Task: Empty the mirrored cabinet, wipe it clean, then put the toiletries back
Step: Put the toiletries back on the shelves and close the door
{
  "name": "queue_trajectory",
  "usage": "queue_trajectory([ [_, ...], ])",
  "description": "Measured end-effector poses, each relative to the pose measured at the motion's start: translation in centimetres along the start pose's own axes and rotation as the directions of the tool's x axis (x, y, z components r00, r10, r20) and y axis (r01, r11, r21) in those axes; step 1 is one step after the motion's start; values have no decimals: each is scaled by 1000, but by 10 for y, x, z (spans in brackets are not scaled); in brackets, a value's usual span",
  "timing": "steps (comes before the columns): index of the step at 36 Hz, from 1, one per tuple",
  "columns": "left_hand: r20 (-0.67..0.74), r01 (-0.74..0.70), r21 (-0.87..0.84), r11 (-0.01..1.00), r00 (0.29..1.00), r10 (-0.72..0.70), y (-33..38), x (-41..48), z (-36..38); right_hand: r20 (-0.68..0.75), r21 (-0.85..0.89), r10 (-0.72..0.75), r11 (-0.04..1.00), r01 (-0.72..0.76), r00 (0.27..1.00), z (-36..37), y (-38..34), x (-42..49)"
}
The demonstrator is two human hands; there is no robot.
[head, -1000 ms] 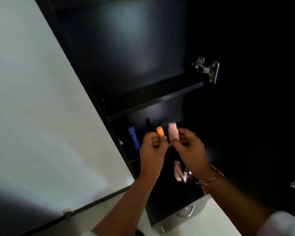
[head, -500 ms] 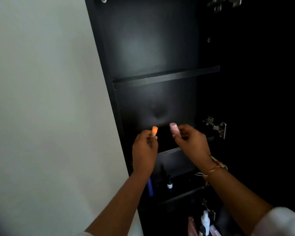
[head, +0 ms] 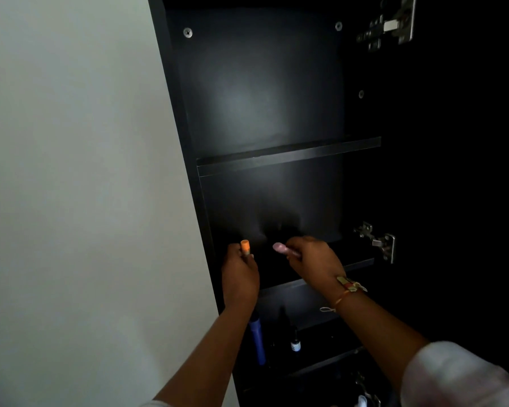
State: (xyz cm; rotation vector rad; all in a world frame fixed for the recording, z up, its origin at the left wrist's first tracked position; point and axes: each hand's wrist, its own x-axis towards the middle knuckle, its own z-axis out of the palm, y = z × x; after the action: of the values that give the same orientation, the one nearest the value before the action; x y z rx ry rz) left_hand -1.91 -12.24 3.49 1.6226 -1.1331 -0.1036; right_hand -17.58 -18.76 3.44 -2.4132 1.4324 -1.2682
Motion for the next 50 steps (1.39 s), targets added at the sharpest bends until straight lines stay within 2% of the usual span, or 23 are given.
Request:
queue_trajectory([
  [3, -4, 19, 10, 1000, 1000, -19, 0, 1, 1, 97, -61, -37, 997, 43, 995, 3, 2, 4],
  [8, -22, 23, 17, 1000, 999, -23, -1, 2, 3, 151, -103, -88, 989, 104, 985, 7, 1, 8],
  [19, -30, 44, 6, 999, 999, -44, -4, 2, 6, 162, 5, -191, 981, 192, 968, 13, 2, 11],
  [26, -76, -134, 58, 989, 988, 138, -1, -4, 6, 150, 109, -157, 984, 142, 976, 10, 2, 8],
  [32, -116, -204, 33, 978, 972, 206, 6, -8, 2, 163, 137, -151, 982, 129, 975, 13, 7, 10],
  [39, -141, -137, -126, 982, 983, 119, 8, -8, 3, 198, 199, -166, 972, 126, 966, 12, 5, 9],
  [43, -164, -135, -66, 989, 979, 123, 0, -6, 4, 189, 155, -186, 975, 157, 964, 17, 12, 11],
  [50, -145, -75, -170, 983, 988, 50, 2, -9, 4, 155, 159, -96, 985, 71, 983, 20, 16, 10],
])
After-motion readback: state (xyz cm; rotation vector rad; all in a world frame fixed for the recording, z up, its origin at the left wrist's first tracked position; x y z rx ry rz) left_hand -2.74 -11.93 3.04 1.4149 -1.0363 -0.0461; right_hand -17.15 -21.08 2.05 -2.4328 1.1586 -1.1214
